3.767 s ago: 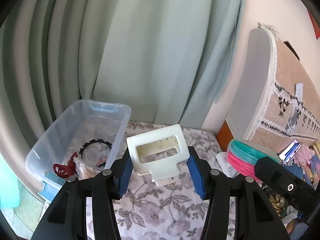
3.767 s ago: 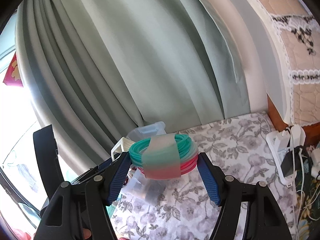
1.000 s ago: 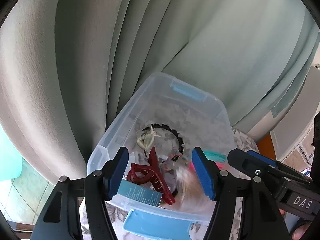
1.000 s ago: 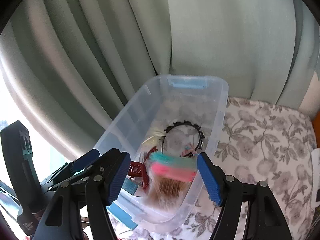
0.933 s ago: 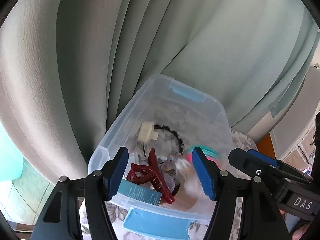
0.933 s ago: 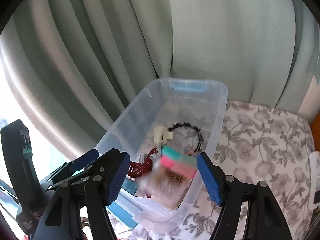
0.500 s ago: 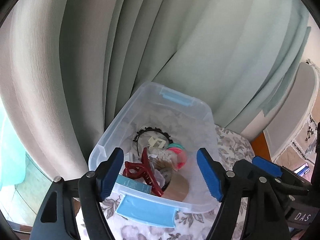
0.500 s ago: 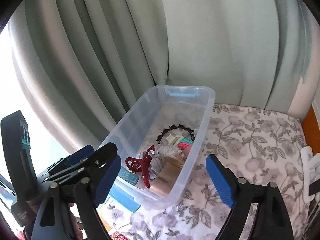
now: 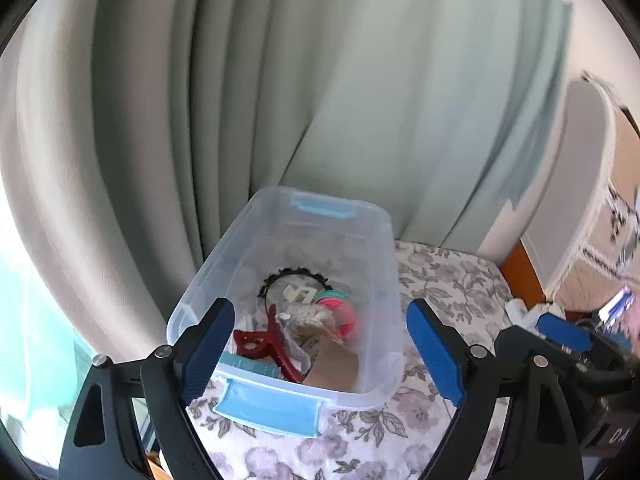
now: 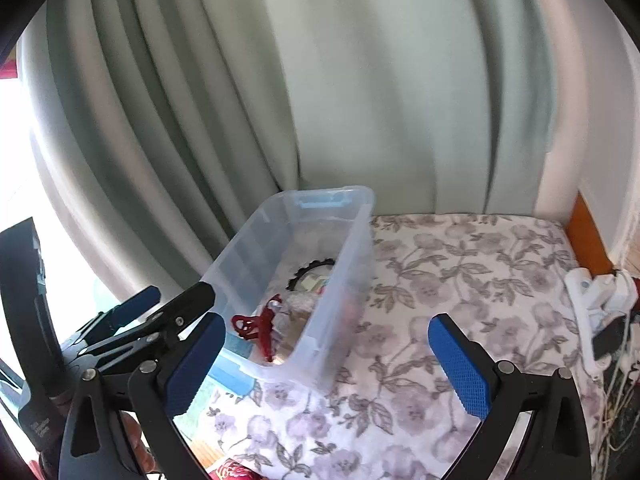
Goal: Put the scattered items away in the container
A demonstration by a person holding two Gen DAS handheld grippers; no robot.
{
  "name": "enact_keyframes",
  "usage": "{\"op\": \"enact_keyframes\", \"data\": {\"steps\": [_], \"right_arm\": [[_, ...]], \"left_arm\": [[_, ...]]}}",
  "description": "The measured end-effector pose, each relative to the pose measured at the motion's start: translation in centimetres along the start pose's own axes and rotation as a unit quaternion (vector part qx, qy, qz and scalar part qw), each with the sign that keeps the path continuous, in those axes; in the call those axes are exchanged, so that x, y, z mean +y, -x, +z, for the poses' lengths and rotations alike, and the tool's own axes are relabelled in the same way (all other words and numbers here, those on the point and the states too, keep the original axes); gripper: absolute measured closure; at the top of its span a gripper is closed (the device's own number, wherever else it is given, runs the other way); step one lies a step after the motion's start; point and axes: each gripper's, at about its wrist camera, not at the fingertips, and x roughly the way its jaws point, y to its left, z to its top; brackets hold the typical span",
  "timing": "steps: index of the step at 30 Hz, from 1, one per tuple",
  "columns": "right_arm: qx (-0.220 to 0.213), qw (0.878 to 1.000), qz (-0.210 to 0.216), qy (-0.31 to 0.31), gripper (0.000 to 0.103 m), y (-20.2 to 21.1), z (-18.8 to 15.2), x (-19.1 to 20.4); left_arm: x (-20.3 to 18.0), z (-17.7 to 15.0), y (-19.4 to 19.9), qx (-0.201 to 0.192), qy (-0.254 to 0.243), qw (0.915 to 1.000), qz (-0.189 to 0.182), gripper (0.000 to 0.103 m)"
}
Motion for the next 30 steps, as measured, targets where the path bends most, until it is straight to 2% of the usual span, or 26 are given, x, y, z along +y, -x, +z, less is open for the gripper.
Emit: {"op": "enact_keyframes", "data": {"steps": [2,6,12,15,21,30], "right_arm": [[-0.006,1.000,-0.007,-0.009,0.000,0.7,-0.2,-0.9],[-0.010,0.999,-0.013,-0.027,0.000,2.2,-0.6,-2.7],[-0.022,0.999,-0.016,-0.043,0.000,3.7,-1.2,-5.0],[-0.027,0.998,-0.020,-0.052,0.000,4.1,-1.5,-6.0],[-0.033,0.998,-0.018,-0.058,0.000,5.0,-2.0,-6.8],[-0.024,0.998,-0.025,-0.054,0.000,5.8,-2.3,-7.2]], "left_arm": [[-1.0,-0.1,0.2,0.000,-0.014,0.9999,0.006,0.009],[-2.5,0.0,0.6,0.011,-0.021,0.9997,-0.008,0.007],[-4.1,0.4,1.2,0.012,-0.030,0.9994,0.013,0.006],[-5.1,0.2,1.5,0.014,-0.034,0.9993,0.007,0.006],[-7.4,0.0,2.2,0.010,-0.058,0.9982,0.006,0.006],[-8.0,-0.1,2.8,0.010,-0.064,0.9979,-0.002,0.006]]}}
